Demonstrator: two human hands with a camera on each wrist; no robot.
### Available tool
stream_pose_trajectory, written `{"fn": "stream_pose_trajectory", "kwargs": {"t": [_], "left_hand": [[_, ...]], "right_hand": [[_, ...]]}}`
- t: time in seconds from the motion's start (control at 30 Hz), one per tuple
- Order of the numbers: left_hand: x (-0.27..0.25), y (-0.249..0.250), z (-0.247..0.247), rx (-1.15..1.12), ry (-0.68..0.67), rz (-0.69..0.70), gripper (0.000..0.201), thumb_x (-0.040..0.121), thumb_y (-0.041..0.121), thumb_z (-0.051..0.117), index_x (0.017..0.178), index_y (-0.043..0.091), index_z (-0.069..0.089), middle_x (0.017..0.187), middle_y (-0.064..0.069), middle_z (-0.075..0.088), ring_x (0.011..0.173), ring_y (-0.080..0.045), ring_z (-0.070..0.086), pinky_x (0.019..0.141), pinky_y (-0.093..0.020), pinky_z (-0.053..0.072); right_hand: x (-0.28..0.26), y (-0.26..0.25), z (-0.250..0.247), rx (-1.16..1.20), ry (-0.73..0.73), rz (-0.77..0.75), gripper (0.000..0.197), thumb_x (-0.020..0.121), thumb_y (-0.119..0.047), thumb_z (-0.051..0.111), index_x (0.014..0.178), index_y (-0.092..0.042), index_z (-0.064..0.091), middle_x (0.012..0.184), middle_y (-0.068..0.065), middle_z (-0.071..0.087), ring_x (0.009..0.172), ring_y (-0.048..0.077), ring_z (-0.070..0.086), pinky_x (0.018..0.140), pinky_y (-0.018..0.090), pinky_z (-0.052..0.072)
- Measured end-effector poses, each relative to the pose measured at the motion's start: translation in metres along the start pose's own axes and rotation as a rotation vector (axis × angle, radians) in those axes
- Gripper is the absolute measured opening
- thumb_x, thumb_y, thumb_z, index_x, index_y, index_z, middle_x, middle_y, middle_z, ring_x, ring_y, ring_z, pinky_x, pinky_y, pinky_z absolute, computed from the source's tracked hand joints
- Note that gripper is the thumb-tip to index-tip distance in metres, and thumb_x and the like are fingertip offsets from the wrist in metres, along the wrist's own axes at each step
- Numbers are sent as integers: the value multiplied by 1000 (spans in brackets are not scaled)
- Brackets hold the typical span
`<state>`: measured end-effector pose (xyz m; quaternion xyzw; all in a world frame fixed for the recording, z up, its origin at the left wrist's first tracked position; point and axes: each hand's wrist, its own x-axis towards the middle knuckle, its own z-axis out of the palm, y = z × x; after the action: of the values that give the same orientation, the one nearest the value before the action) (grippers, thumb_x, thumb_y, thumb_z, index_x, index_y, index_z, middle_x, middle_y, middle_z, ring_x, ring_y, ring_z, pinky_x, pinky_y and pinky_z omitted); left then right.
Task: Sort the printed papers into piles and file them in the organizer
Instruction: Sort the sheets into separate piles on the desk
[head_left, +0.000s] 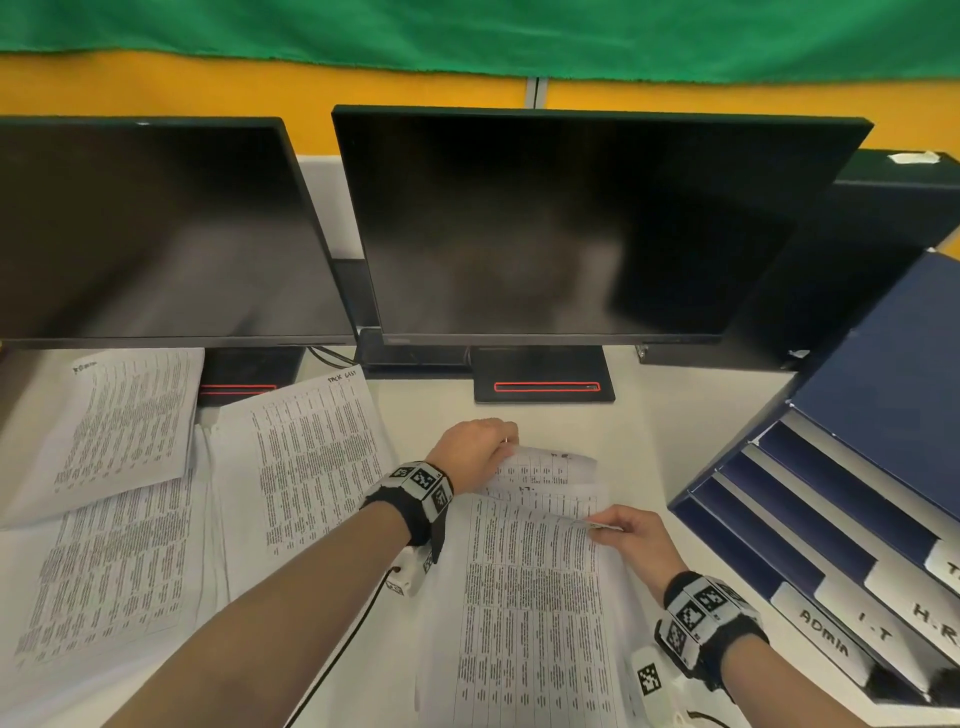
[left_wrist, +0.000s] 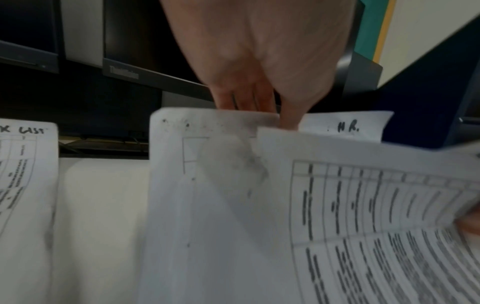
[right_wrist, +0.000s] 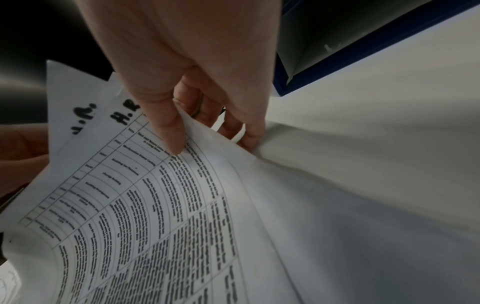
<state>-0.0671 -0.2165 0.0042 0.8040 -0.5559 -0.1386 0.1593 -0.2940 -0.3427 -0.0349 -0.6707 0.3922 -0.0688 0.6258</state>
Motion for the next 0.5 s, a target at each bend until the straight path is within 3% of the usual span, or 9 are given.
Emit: {"fn": "stream_pose_trajectory", "kwargs": {"t": [0.13, 0.23, 0.5], "left_hand": [[1, -10, -7, -192, -235, -204, 22, 90, 16, 48, 109, 16, 59, 101, -4, 66, 87, -19, 60, 72, -28, 45], [2, -23, -11, -224, -240, -238, 25, 89, 11, 47, 107, 10, 66, 109, -8, 67, 88, -16, 56, 76, -26, 42], [3, -33, -12, -266, -247, -267, 28, 92, 14, 45, 113, 11, 63, 118, -10, 63, 96, -18, 57, 76, -26, 47]], "right_hand": [[-1, 1, 1, -14, -14, -10, 12, 77, 4, 67, 79, -7, 71, 94, 8, 72, 93, 18, 63, 75, 15, 39], [-1, 1, 2, -34, -15, -10, 13, 77, 3, 68, 78, -9, 72, 94, 8, 72, 93, 18, 63, 75, 15, 39], [-1, -1, 3, -47, -15, -1, 11, 77, 4, 67, 80, -6, 72, 93, 9, 72, 91, 17, 62, 74, 15, 37]]}}
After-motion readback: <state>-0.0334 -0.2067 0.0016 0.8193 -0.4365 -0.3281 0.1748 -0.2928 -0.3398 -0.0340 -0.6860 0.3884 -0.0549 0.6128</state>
